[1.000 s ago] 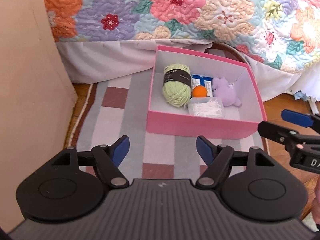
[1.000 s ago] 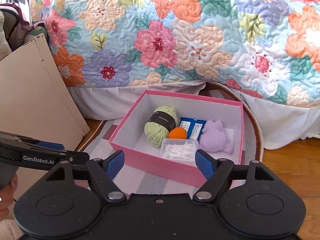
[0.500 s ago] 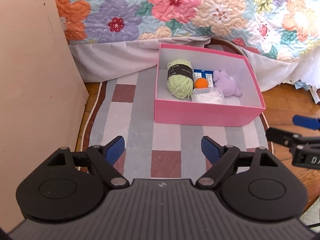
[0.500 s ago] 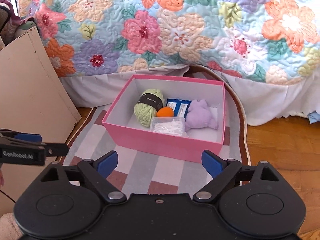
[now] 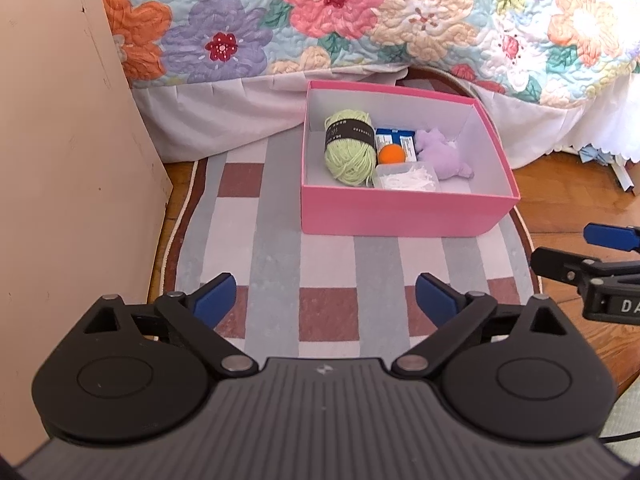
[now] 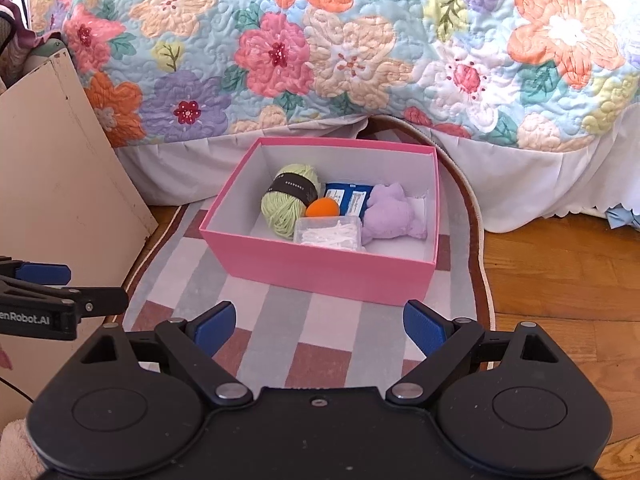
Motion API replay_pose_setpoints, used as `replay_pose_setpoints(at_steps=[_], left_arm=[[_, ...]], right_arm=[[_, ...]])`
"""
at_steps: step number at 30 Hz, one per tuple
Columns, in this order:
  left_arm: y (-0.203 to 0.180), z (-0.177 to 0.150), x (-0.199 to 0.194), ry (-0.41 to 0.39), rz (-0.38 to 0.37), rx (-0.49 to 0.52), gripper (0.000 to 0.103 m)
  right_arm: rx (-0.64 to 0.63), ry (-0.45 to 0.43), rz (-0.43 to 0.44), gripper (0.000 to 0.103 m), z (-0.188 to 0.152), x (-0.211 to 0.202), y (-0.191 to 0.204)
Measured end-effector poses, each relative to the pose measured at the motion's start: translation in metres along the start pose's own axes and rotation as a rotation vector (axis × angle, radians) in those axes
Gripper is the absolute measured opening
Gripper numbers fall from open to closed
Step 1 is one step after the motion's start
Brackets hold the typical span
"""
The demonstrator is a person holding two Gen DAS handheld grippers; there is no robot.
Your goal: Organize objects
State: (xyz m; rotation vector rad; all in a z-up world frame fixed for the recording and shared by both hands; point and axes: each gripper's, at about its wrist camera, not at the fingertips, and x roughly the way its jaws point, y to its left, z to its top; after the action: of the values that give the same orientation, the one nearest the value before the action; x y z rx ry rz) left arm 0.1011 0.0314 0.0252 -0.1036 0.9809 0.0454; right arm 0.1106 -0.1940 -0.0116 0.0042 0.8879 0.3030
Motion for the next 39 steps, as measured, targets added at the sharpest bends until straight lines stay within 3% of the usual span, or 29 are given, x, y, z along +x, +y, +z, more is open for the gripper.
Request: replay_pose_setpoints(at_steps=[10,18,25,32,39], left_arm=[[0.004,-0.002,0.009,0.039,0.001,-0.022,0.103],[0.004,-0.003,0.014,0.071,0.137,-0.001,0.103],[0.0,-0.004,0.016,0.085,0.11,0.001,0.103],[-0.005,-0.005,0.019,0.131,0.011,-0.011,0.103],[-0.008,-0.003,0.019,0.129,0.037,0.019,0.103]], right_arm=[[-0.008,0.036,-0.046,0.093,0.0,-0.001,0.004],[0.038,0.055,-0.106,0.093,0.001,0.0,-0.001],[0.051,0.063,-0.141,0.093,0.0,0.001,-0.005],[0.041,0.067,-0.163,0.093,0.0,0.004,-0.006],[0.043,0.071,-0.164,0.093,-0.001,0.005,-0.007]])
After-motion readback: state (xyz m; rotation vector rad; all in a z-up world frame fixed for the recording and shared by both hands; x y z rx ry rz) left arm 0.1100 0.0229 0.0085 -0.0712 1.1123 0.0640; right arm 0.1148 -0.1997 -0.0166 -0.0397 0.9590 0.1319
